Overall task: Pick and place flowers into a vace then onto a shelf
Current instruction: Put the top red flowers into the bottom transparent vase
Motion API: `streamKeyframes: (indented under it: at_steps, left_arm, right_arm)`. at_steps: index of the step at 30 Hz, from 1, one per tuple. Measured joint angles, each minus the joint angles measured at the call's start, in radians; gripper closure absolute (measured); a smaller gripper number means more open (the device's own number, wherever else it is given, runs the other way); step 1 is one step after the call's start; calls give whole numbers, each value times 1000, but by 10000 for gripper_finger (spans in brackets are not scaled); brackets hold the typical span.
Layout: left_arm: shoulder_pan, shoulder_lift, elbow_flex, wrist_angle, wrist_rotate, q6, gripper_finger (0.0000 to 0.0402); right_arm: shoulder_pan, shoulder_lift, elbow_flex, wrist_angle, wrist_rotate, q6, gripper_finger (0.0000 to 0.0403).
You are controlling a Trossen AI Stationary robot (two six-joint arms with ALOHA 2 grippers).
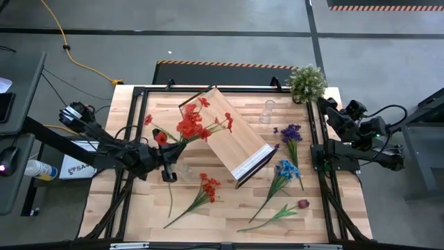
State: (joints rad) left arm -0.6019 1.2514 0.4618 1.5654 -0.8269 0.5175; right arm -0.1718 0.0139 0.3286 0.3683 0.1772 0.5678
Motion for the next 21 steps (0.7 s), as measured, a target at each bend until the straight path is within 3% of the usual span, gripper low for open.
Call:
streamKeyframes:
  at_steps: [5,21]
  left_arm:
    - [47,25,0,0,10,-51,358]
    - [46,1,-71,1,29,-113,358]
  right_arm:
    - [0,0,0,0,0,0,59]
    - [0,0,0,-5,8,0,59]
